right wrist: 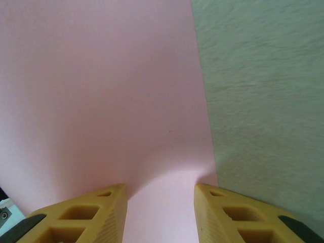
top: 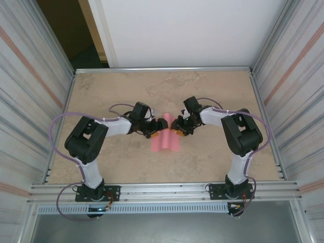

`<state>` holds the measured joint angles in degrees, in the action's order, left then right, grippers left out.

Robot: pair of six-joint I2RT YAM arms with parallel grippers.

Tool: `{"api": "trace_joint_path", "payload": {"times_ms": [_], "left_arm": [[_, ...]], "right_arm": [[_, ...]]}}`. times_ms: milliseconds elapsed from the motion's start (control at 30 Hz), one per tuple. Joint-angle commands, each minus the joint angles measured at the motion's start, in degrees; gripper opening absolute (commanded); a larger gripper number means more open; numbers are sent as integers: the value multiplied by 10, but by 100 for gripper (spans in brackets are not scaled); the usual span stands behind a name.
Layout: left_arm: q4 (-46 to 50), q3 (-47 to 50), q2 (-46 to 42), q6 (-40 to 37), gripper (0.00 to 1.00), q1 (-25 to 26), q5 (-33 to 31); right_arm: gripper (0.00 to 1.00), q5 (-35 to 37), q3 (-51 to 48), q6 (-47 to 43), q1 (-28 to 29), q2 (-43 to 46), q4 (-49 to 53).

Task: Fold a paper plane with a square sheet of paper (pick it up from the middle)
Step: First fold in half a square sheet of paper at the center of the table.

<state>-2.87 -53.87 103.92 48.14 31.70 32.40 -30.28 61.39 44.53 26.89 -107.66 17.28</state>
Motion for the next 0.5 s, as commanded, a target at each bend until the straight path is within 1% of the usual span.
{"api": "trace_joint_path", "payload": {"times_ms": [0,100,200,333,467], "left_arm": [[15,3,-9,-26,77,-2,1],[27,-9,-1,-37,73,1,4],[35,-18,2,-40,66,1,3],[49,-30,-4,-56,51,-1,-9],[48,-37,-14,-71,36,-9,-7]], "right_arm": [[39,9,-8,14,11,-31,10],[39,5,-13,25,14,-34,1],[39,-5,-25,36,13,-28,-15],[39,-4,-49,44,-5,8,-37],[41,-12,-86,50,-41,78,-81]]}}
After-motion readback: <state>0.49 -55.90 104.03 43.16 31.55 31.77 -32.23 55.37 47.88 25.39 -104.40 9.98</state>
